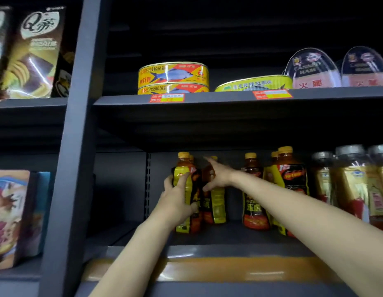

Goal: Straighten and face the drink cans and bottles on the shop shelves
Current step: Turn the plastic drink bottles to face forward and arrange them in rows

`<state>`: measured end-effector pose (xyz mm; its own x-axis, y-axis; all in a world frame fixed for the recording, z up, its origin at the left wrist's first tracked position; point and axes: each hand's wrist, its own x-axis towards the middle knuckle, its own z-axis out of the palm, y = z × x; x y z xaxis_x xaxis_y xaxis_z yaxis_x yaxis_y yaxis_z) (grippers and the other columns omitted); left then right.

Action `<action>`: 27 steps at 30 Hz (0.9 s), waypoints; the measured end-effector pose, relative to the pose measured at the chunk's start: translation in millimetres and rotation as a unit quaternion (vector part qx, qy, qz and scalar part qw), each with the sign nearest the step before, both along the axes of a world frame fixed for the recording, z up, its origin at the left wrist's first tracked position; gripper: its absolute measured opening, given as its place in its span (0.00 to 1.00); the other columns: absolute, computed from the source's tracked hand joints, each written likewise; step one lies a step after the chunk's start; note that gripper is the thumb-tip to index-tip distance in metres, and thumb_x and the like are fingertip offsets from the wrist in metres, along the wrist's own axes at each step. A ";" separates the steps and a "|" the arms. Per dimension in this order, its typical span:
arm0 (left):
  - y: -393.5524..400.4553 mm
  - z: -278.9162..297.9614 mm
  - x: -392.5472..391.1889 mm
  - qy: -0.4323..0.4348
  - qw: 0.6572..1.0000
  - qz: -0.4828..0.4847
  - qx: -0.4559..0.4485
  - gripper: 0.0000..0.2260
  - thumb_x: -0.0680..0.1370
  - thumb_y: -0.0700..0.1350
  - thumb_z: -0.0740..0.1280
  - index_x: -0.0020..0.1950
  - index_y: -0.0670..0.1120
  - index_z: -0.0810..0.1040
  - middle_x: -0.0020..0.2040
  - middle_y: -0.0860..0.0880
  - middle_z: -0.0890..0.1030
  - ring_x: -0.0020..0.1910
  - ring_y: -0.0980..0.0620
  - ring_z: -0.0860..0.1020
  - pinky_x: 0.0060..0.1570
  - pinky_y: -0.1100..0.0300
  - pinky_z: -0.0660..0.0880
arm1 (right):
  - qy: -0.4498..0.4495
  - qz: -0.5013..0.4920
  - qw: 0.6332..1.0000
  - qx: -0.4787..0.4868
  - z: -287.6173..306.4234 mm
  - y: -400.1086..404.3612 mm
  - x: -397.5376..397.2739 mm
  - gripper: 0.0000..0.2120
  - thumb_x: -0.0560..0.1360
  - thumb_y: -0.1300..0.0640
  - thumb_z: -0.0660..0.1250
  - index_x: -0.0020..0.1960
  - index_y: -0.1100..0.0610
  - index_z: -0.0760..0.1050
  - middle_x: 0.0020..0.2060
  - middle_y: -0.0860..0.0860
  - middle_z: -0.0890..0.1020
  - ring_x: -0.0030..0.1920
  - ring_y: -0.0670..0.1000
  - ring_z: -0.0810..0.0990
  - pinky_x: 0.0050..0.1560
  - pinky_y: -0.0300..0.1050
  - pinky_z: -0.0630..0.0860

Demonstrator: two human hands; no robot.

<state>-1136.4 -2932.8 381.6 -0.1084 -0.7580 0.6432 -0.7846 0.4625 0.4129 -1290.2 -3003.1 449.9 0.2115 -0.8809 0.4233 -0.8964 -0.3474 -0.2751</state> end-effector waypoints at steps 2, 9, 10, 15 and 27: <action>-2.3 -0.8 0.7 -0.004 1.000 -0.003 0.005 0.36 0.76 0.44 0.67 0.75 0.58 0.49 0.75 0.45 0.46 0.71 0.40 0.61 0.65 0.49 0.69 | 0.021 -0.031 0.999 0.003 -7.1 -11.7 4.6 0.49 0.69 0.58 0.75 0.77 0.47 0.45 0.77 0.60 0.46 0.75 0.62 0.54 0.72 0.55 0.60; -5.9 -3.0 2.7 -0.003 1.000 -0.009 0.006 0.36 0.76 0.44 0.66 0.75 0.59 0.48 0.76 0.47 0.45 0.71 0.39 0.61 0.65 0.48 0.68 | -0.029 -0.016 0.998 -0.061 -20.1 22.1 0.0 0.42 0.67 0.61 0.76 0.72 0.42 0.58 0.75 0.60 0.49 0.72 0.65 0.61 0.66 0.54 0.67; -4.7 -3.2 2.1 0.000 1.000 -0.008 0.011 0.35 0.76 0.44 0.66 0.75 0.58 0.49 0.76 0.46 0.45 0.71 0.39 0.62 0.65 0.48 0.68 | -0.030 -0.001 0.997 -0.074 -23.0 38.7 -4.4 0.42 0.67 0.60 0.76 0.72 0.42 0.59 0.75 0.60 0.51 0.72 0.65 0.60 0.67 0.53 0.67; 23.7 8.2 -7.5 0.056 0.994 0.029 -0.086 0.24 0.78 0.43 0.64 0.73 0.47 0.63 0.71 0.41 0.62 0.66 0.40 0.68 0.62 0.50 0.69 | -0.072 0.100 0.978 -0.168 -40.0 136.6 -39.6 0.40 0.66 0.55 0.78 0.69 0.38 0.60 0.69 0.54 0.61 0.70 0.55 0.63 0.68 0.47 0.63; 176.3 16.5 -114.0 0.191 0.857 -0.476 0.054 0.20 0.68 0.47 0.74 0.59 0.57 0.76 0.53 0.52 0.83 0.51 0.54 0.81 0.48 0.59 0.78 | -0.335 0.273 0.851 -0.298 -45.5 290.9 -154.6 0.43 0.67 0.58 0.75 0.70 0.32 0.54 0.68 0.38 0.66 0.66 0.41 0.71 0.61 0.45 0.76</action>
